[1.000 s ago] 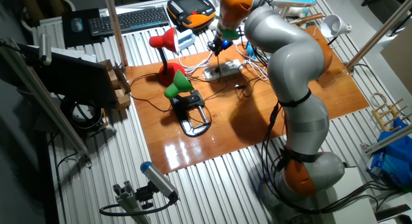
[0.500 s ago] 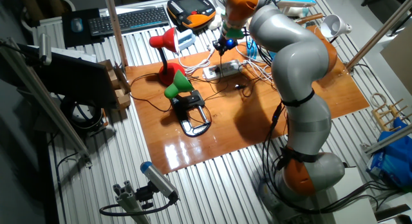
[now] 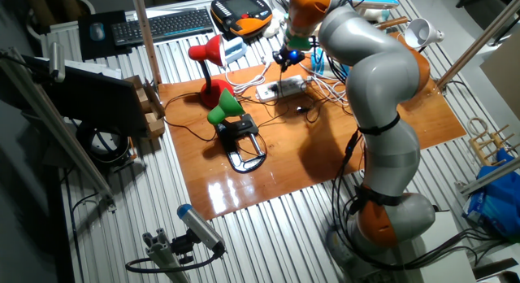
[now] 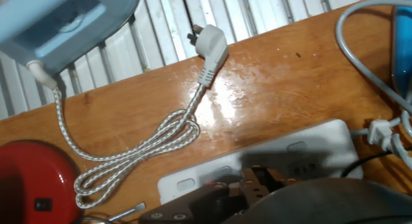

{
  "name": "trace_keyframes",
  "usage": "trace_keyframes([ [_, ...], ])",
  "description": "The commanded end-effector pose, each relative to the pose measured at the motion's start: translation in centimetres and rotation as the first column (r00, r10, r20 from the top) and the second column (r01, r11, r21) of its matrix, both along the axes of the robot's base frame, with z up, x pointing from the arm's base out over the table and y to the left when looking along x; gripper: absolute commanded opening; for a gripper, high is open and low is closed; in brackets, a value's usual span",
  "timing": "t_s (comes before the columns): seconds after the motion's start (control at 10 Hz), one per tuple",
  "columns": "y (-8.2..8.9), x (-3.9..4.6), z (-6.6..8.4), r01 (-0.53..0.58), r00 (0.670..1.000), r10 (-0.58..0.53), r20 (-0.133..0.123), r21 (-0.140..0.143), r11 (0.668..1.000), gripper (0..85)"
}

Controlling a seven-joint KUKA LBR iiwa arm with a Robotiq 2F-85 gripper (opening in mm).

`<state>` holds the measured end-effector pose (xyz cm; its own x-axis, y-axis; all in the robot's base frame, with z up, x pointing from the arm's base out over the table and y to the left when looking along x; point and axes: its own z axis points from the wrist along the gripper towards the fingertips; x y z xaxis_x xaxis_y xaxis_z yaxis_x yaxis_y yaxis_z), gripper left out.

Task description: Plug in the power cord of the desk lamp, turn on the socket, and light up the desk lamp

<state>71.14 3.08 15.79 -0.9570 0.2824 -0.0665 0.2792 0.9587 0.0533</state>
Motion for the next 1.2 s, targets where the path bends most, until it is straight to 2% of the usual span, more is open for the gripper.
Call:
trace_keyframes([
  [0.0,-0.2,-0.12,0.1,0.013,1.000,-0.013,-0.005,-0.004,1.000,0.0],
  [0.5,-0.7,-0.91,-0.8,0.232,0.972,-0.231,-0.043,0.019,0.973,0.0],
  [0.8,-0.9,-1.54,-1.5,0.323,0.946,-0.322,-0.047,0.024,0.946,0.0],
  [0.9,-0.9,-1.59,-1.6,0.353,0.935,-0.352,-0.051,0.026,0.935,0.0],
  [1.1,-0.8,-1.60,-1.8,0.434,0.900,-0.430,-0.074,0.050,0.900,0.0],
])
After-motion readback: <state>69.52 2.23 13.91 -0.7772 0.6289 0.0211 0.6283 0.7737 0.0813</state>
